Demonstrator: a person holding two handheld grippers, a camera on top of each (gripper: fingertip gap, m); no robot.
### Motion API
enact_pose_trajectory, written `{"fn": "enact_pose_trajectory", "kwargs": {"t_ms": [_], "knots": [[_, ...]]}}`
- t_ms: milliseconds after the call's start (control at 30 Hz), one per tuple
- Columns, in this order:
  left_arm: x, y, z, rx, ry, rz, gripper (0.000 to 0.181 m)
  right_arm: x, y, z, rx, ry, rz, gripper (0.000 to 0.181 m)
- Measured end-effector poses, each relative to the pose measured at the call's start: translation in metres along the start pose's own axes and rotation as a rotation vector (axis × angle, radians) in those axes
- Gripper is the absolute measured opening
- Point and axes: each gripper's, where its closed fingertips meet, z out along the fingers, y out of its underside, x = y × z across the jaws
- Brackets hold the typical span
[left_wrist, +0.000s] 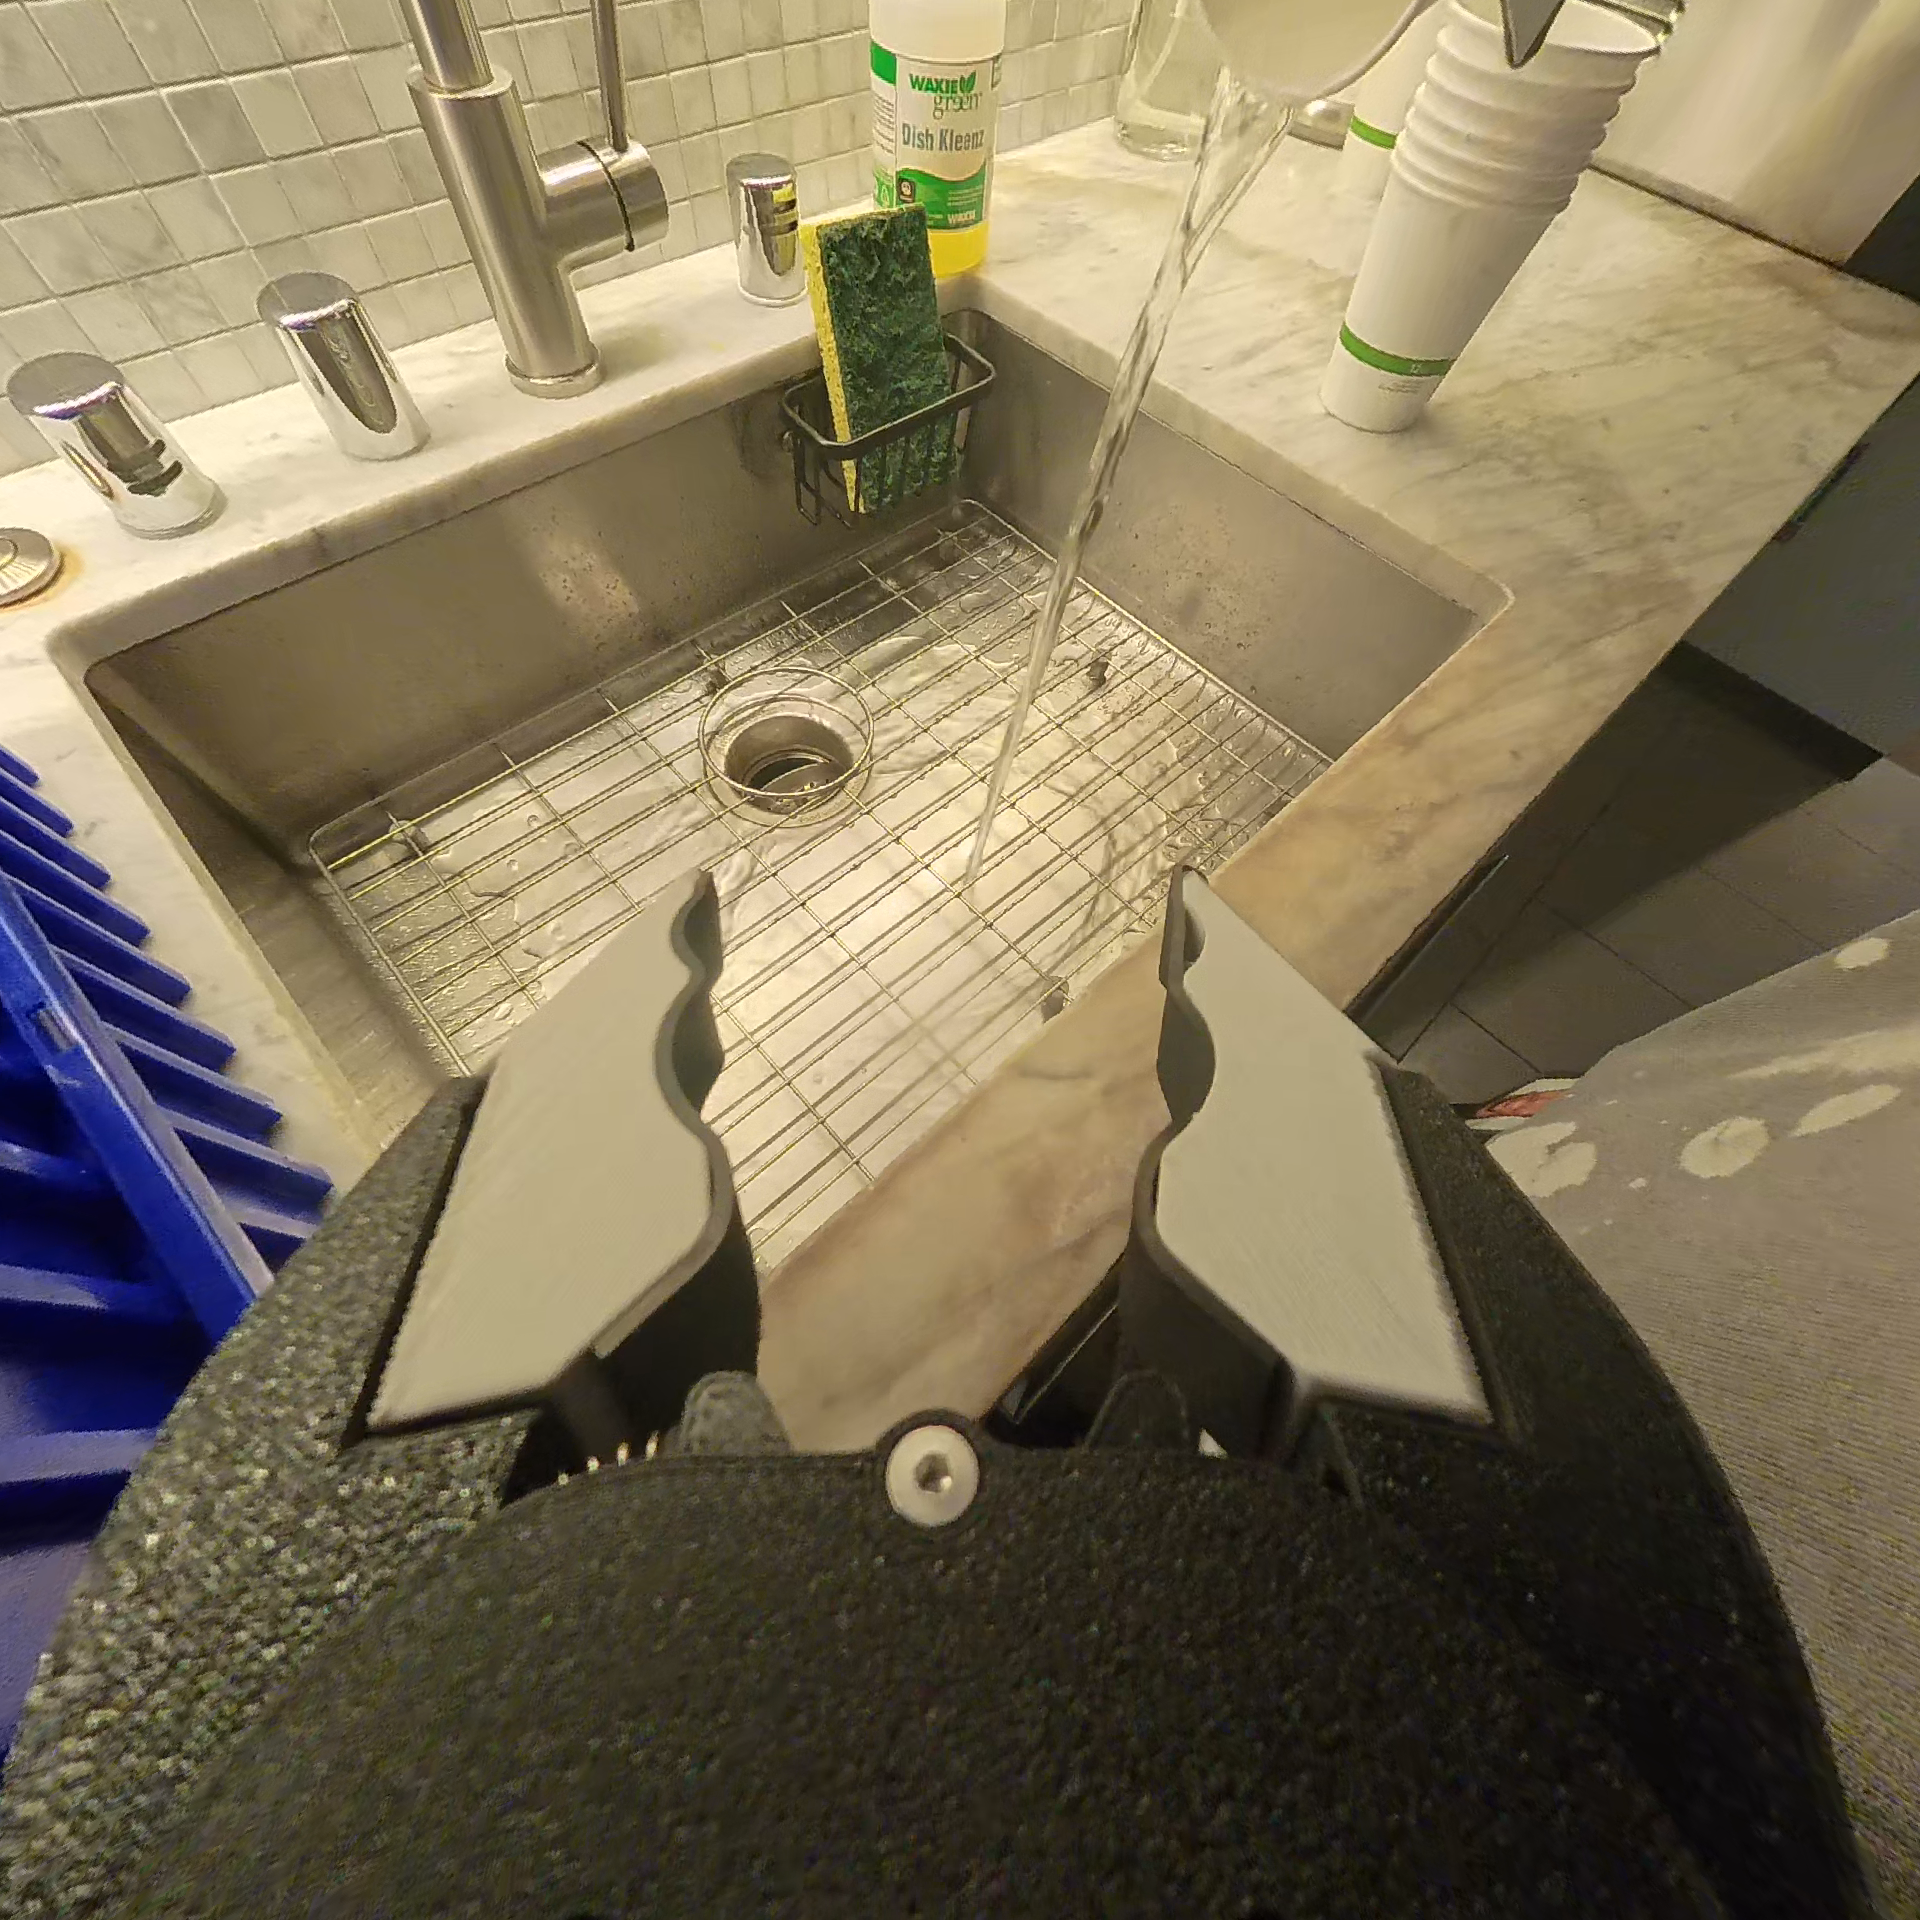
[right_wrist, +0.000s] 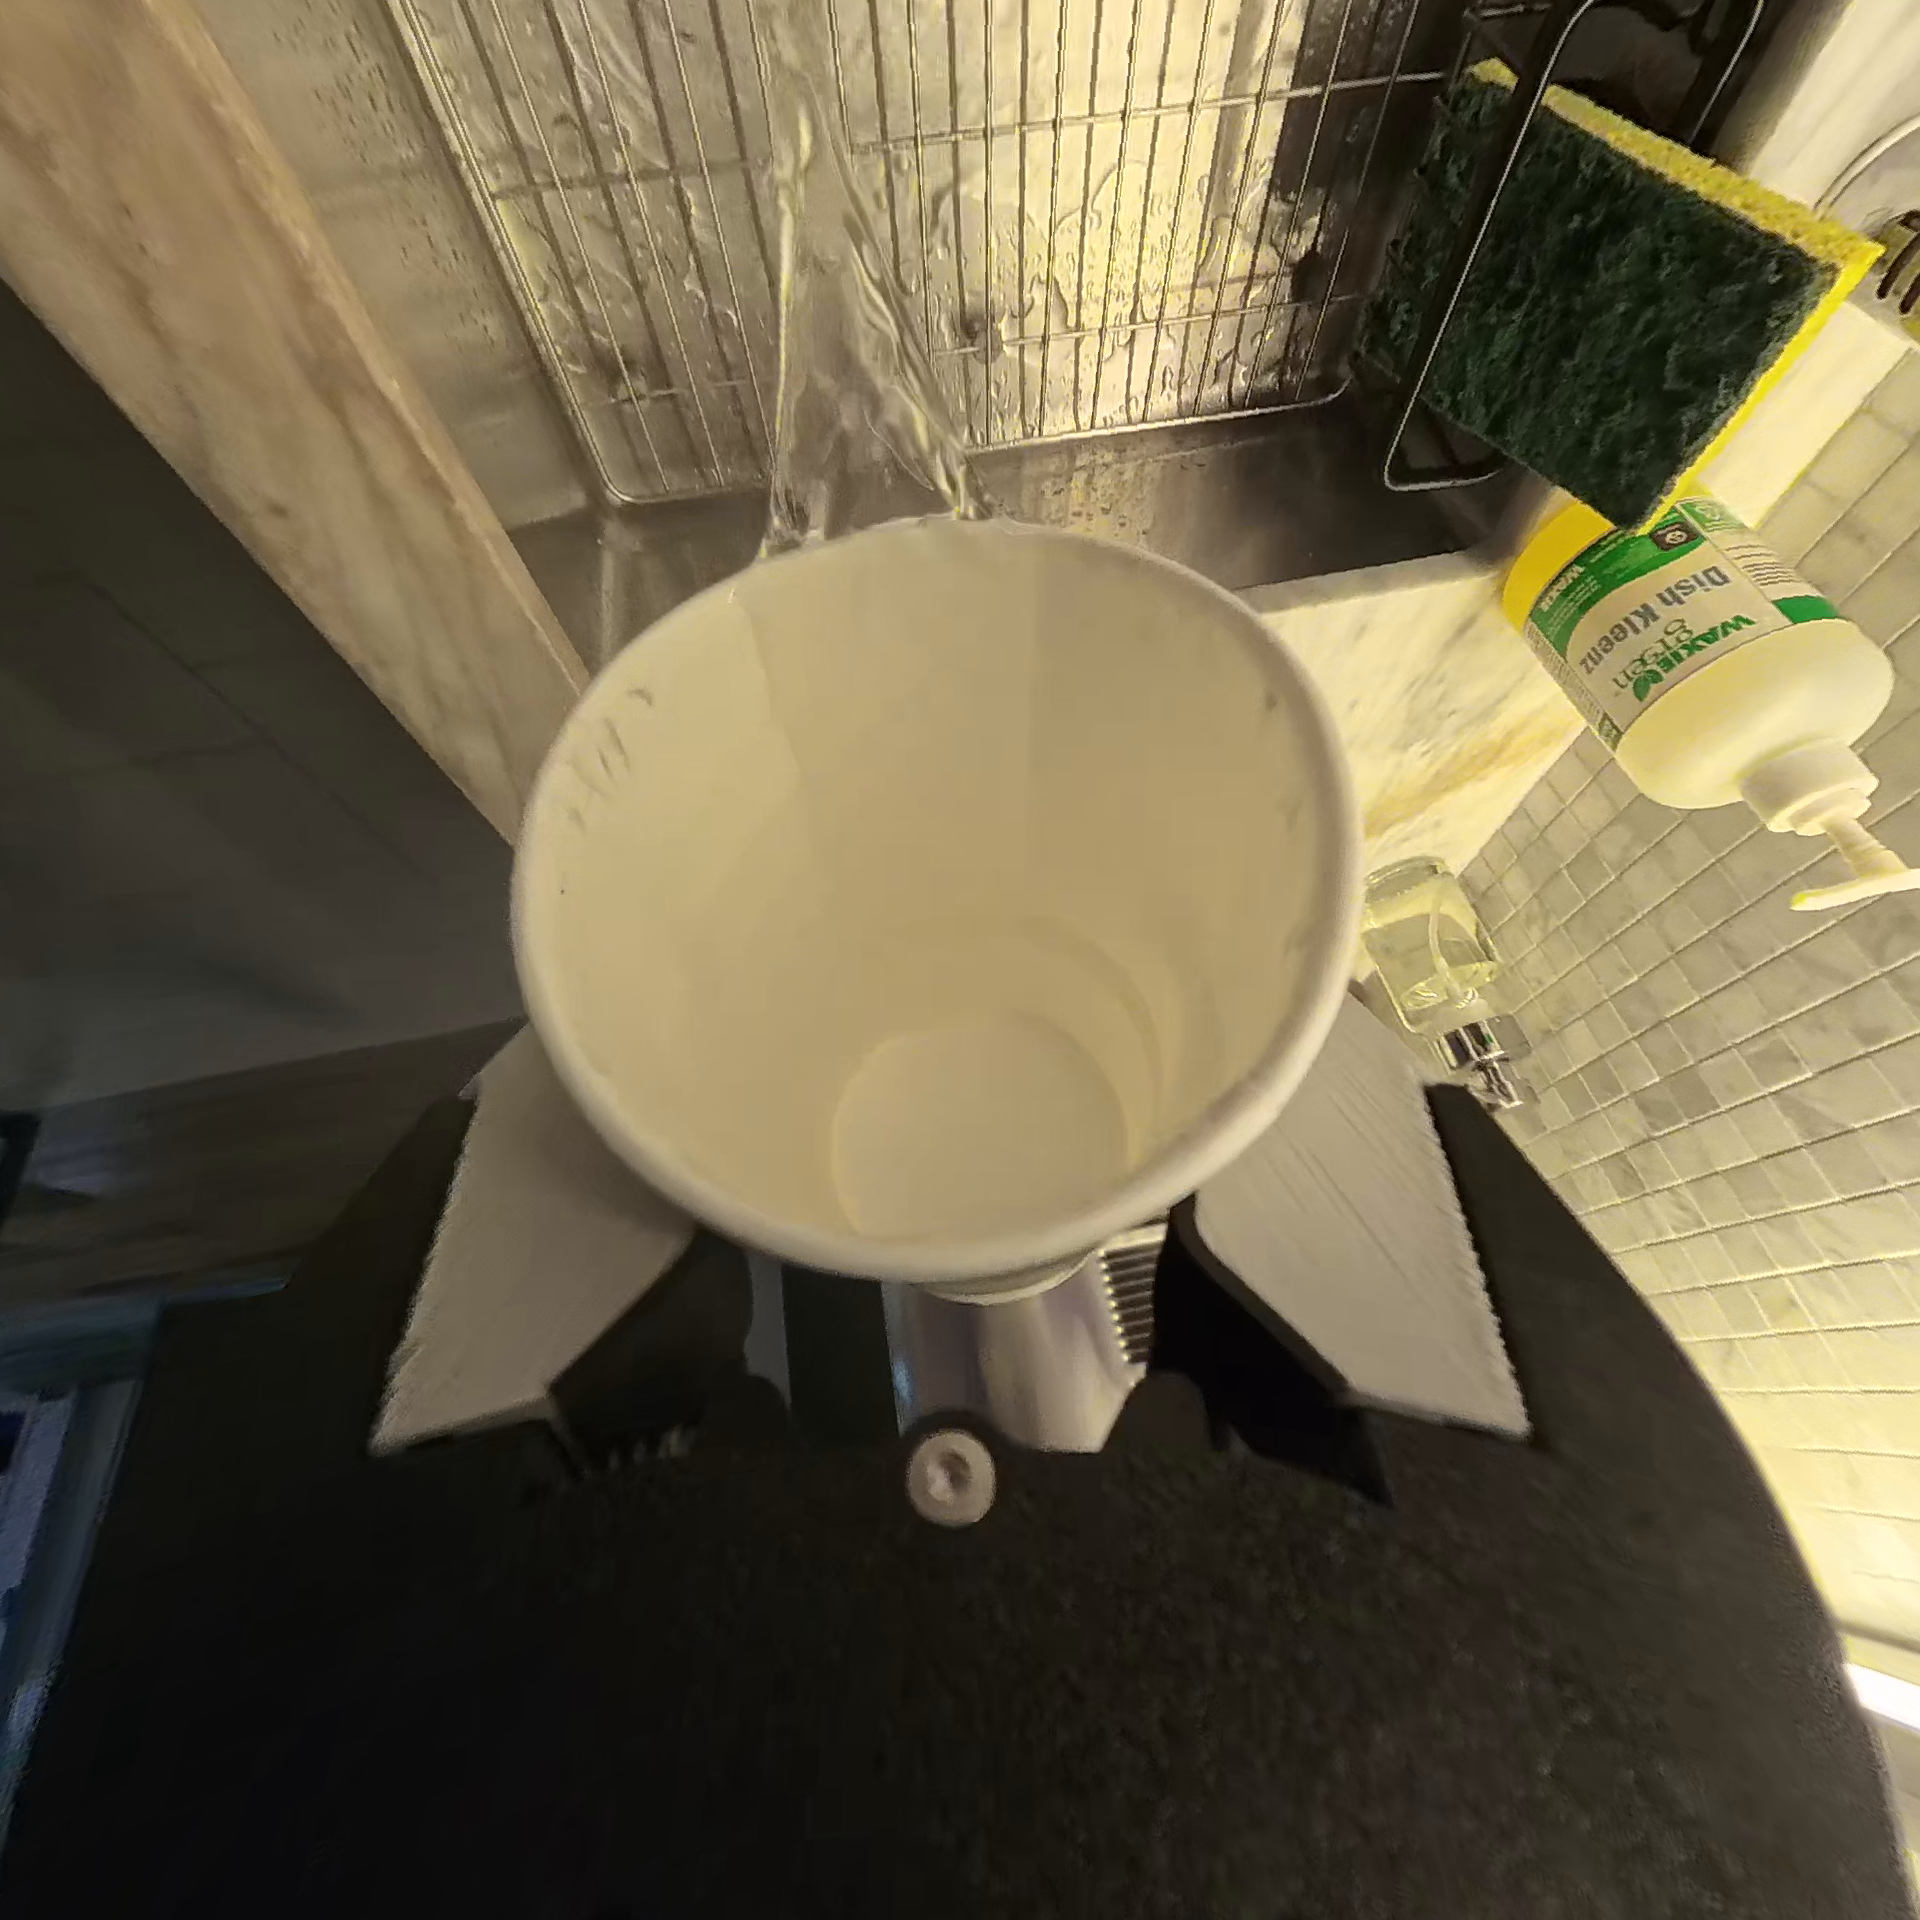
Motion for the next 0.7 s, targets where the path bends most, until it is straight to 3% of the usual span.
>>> {"fn": "enact_pose_trajectory", "kwargs": {"t_ms": [433, 700], "knots": [[0.002, 0.005, -0.004, 0.003, 0.000, -0.007, 0.085, 0.011, 0.007, -0.006, -0.197, 0.054, -0.117, 0.094], [0.005, 0.006, -0.001, -0.006, 0.006, -0.001, 0.085, 0.047, 0.011, -0.024, -0.467, 0.383, -0.393, 0.094]]}}
